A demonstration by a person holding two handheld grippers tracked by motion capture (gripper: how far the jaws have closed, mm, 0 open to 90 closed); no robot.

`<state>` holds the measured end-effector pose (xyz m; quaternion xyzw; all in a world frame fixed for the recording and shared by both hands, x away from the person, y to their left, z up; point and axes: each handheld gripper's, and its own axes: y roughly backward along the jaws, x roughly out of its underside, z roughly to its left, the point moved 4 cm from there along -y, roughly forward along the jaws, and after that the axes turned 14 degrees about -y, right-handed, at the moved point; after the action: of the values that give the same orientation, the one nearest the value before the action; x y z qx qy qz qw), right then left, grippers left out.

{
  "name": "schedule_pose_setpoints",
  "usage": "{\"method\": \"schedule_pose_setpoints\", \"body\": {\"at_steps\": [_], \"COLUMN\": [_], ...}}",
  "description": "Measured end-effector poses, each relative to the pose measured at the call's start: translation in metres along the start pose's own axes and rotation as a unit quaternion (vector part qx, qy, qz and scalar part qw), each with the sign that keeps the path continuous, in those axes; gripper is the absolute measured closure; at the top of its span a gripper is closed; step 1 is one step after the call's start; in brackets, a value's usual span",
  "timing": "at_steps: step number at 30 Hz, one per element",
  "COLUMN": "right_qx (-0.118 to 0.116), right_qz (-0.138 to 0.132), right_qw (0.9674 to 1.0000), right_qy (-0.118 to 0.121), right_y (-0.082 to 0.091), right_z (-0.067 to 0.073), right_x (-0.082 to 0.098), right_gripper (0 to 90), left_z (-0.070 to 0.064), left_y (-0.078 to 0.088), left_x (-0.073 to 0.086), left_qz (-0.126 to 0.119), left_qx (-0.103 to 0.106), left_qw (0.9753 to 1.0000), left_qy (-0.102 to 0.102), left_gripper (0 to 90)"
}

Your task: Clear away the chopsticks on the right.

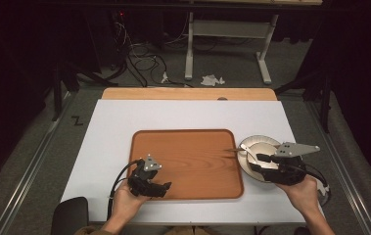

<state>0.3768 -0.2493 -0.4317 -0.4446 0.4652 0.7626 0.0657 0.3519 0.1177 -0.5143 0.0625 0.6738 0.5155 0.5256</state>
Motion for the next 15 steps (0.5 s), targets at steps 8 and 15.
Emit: {"method": "schedule_pose_setpoints", "body": {"at_steps": [8,15], "right_qx": [0.039,0.087], "right_qz": [-0.005,-0.019], "right_qw": [0.9992,0.9956], "right_qy": [-0.007,-0.03], "right_y": [0.013,0.022], "right_z": [-0.021,-0.05], "right_x": [-0.008,-0.019], "right_gripper": [57.3,66.1], "left_z": [0.0,0.0], "left_y": [0.001,-0.001], "left_x": [0.0,0.0], "left_qz": [0.0,0.002], "left_qx": [-0.001,-0.001], "left_qw": [1.0,1.0], "left_qy": [-0.002,-0.001], "left_gripper": [26.9,26.8]}}
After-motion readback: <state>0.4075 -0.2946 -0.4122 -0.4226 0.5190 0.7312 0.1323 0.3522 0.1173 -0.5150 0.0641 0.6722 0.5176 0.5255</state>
